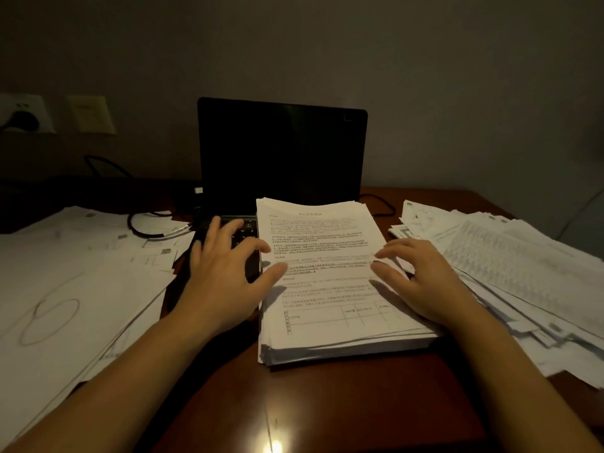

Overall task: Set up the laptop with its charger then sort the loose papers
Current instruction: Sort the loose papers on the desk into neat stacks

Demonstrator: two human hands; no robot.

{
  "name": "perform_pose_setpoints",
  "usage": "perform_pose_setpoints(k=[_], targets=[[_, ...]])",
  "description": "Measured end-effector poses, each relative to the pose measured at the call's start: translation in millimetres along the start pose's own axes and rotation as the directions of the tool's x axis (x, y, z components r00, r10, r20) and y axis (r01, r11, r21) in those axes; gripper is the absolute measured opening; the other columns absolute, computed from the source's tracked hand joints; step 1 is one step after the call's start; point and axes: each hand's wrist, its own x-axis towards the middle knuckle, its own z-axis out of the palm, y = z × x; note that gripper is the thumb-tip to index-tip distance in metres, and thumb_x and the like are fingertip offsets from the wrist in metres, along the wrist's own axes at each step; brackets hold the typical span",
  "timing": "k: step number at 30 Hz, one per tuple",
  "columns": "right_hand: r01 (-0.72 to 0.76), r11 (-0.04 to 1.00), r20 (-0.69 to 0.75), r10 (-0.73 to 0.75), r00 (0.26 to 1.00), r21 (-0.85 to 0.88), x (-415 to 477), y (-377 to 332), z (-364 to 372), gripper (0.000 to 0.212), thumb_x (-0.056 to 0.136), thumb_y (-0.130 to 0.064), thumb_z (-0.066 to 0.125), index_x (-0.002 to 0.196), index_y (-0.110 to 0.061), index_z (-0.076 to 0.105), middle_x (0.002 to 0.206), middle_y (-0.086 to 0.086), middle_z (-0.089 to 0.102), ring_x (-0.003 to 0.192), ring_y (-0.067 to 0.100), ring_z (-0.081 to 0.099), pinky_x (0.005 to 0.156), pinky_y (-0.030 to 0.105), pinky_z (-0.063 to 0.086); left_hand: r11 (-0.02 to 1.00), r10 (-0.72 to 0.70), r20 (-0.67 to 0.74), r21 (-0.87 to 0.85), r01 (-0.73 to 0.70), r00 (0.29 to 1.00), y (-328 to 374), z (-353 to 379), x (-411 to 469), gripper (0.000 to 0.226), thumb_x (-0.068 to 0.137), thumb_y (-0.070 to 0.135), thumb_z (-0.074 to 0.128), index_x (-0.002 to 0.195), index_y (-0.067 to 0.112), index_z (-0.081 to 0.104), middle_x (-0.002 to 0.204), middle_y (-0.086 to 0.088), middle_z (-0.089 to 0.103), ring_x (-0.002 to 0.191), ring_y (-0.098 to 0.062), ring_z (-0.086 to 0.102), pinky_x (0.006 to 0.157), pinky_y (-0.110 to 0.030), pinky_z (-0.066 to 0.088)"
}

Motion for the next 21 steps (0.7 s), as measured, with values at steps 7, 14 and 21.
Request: perform_pose_setpoints(k=[7, 14, 21], targets=[[0.190, 0.977, 0.033, -0.188, 0.982, -0.096, -15, -57, 10, 0.047, 0.092, -0.063, 0.049, 0.124, -0.032, 0.065, 0.136, -0.012, 0.055, 0.129, 0.006, 0.039, 0.107, 0.029, 0.030, 0.995, -0.032, -0.074, 0.093, 0.039, 0.997, -21, -21, -33, 0.047, 0.092, 0.064, 0.049, 0.135, 0.044, 0.048, 0.166, 0.003, 0.009, 0.153, -0.019, -0.015, 0.122, -0.053, -0.005], [0.406, 0.909, 0.145, -0.391, 0.909, -0.095, -17, -150, 50, 0.042, 0.097, -0.056, 0.051, 0.130, -0.033, 0.061, 0.139, -0.012, 0.053, 0.133, 0.006, 0.036, 0.108, 0.025, 0.031, 0.889, -0.298, 0.001, 0.364, 0.277, 0.955, -75, -64, -73, 0.070, 0.093, 0.074, 0.033, 0.154, 0.042, 0.022, 0.168, 0.000, 0.003, 0.154, -0.027, -0.012, 0.120, -0.062, 0.001], [0.457, 0.887, 0.246, -0.460, 0.853, 0.073, 0, -229, 96, 0.021, 0.098, -0.041, 0.057, 0.114, -0.031, 0.068, 0.117, -0.013, 0.062, 0.105, 0.003, 0.054, 0.093, 0.024, 0.050, 0.832, -0.452, 0.150, 0.425, 0.356, 0.879, -136, -99, -106, 0.089, 0.088, 0.083, 0.020, 0.160, 0.033, 0.001, 0.168, -0.005, -0.007, 0.154, -0.026, -0.009, 0.121, -0.058, -0.006]])
